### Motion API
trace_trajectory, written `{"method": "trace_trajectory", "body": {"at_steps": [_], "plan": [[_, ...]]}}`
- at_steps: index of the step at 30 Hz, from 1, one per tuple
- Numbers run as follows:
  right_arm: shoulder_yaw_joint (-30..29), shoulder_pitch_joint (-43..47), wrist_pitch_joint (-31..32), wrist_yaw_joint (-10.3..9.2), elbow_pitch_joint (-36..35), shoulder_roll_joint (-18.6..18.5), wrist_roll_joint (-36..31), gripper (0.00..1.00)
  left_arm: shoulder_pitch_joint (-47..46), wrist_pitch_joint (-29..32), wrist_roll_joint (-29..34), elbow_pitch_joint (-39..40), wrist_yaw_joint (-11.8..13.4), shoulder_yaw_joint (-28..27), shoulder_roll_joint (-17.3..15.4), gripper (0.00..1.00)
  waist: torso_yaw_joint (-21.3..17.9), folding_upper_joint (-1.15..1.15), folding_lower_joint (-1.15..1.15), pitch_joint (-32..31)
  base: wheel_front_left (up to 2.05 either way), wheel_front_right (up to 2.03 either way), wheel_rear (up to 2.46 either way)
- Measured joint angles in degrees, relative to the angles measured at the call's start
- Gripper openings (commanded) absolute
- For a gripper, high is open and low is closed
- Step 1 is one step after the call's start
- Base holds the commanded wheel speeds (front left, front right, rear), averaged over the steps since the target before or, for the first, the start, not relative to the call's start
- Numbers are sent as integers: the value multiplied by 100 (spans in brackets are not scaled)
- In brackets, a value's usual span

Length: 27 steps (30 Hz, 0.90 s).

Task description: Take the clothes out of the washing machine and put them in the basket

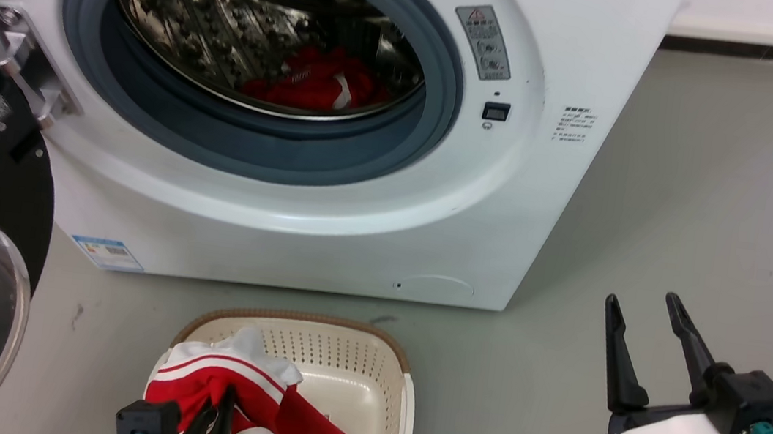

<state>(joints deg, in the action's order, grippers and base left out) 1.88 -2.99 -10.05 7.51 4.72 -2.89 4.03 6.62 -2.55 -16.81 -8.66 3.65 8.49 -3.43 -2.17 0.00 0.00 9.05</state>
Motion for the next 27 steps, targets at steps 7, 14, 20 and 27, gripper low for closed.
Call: {"method": "trace_trajectory", "body": {"at_steps": [7, 14, 20, 27], "plan": [[70, -350, -2, 0, -79, -1, -18, 100, -1051, -367, -59, -1534, -133, 157, 24, 0, -30, 0, 1, 612, 0, 0, 0], [349, -913, -104, 0, -103, -2, -4, 100, -2578, -730, -63, -3800, -364, 222, 21, 0, -183, 0, 1, 1568, 0, 0, 0], [450, -1300, -198, 0, -101, -3, 15, 100, -3422, -905, -68, -5003, -397, 202, -69, 0, -387, 0, 2, 2204, 0, 0, 0], [670, -1621, -353, 0, 4, -2, 210, 100, -4045, -1027, -64, -5913, -372, 198, -298, 0, -692, 0, 2, 2868, 0, 0, 0]]}}
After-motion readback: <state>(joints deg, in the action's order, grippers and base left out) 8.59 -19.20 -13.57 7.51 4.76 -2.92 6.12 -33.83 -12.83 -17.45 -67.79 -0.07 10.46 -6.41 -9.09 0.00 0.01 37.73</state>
